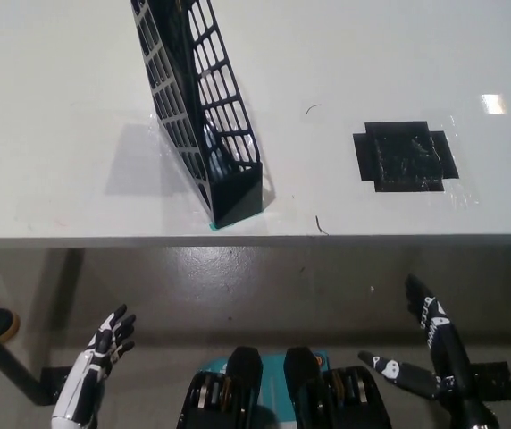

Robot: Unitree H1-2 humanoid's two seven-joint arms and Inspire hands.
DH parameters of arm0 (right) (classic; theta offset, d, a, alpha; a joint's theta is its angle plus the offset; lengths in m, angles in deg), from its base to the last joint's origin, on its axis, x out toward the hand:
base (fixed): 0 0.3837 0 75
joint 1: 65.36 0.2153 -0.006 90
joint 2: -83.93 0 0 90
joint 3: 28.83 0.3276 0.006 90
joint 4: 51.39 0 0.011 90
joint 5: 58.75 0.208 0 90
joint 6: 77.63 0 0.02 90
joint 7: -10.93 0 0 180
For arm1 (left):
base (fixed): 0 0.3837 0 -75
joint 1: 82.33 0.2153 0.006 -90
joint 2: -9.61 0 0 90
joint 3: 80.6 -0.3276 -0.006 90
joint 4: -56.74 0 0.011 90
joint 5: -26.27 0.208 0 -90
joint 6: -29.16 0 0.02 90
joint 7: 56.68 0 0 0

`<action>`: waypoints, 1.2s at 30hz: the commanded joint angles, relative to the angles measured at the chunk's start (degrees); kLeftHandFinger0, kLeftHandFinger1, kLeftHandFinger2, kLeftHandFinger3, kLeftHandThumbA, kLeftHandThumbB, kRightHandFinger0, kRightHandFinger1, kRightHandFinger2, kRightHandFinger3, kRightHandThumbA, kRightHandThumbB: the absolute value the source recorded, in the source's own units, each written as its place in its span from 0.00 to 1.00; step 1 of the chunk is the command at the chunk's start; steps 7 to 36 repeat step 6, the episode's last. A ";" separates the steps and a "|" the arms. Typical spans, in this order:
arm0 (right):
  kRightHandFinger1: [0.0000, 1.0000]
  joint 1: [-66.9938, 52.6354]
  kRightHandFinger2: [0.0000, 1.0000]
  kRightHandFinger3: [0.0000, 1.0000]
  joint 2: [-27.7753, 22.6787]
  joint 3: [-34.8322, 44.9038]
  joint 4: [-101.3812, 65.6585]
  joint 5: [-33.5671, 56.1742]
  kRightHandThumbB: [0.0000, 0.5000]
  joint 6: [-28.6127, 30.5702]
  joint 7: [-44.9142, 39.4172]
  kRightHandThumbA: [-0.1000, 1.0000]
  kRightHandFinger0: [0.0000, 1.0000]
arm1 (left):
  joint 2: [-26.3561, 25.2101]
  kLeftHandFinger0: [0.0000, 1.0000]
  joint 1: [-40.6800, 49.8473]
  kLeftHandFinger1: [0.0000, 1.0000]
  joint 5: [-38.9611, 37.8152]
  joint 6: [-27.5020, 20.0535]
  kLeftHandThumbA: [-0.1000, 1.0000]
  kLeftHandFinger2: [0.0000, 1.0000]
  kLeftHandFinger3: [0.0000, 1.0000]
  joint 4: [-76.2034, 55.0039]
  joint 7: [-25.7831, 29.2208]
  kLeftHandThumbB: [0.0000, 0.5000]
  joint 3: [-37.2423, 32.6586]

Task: A notebook is kept standing on the table on the right hand side and a black shelf is kept on the left hand side and the robot uses its right hand to grab the notebook and places it in the shelf

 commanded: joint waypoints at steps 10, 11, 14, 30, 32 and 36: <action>1.00 1.45 1.00 1.00 0.63 1.36 -0.57 1.71 0.83 3.34 -2.18 1.00 1.00 | -0.07 1.00 -0.74 1.00 -0.46 -1.28 1.00 1.00 1.00 -0.98 0.25 0.20 0.68; 1.00 1.45 1.00 1.00 0.63 1.36 -0.57 1.71 0.83 3.34 -2.18 1.00 1.00 | -0.07 1.00 -0.74 1.00 -0.46 -1.28 1.00 1.00 1.00 -0.98 0.25 0.20 0.68; 1.00 1.45 1.00 1.00 0.63 1.36 -0.57 1.71 0.83 3.34 -2.18 1.00 1.00 | -0.07 1.00 -0.74 1.00 -0.46 -1.28 1.00 1.00 1.00 -0.98 0.25 0.20 0.68; 1.00 1.45 1.00 1.00 0.63 1.36 -0.57 1.71 0.83 3.34 -2.18 1.00 1.00 | -0.07 1.00 -0.74 1.00 -0.46 -1.28 1.00 1.00 1.00 -0.98 0.25 0.20 0.68; 1.00 1.45 1.00 1.00 0.63 1.36 -0.57 1.71 0.83 3.34 -2.18 1.00 1.00 | -0.07 1.00 -0.74 1.00 -0.46 -1.28 1.00 1.00 1.00 -0.98 0.25 0.20 0.68; 1.00 1.45 1.00 1.00 0.63 1.36 -0.57 1.71 0.83 3.34 -2.18 1.00 1.00 | -0.07 1.00 -0.74 1.00 -0.46 -1.28 1.00 1.00 1.00 -0.98 0.25 0.20 0.68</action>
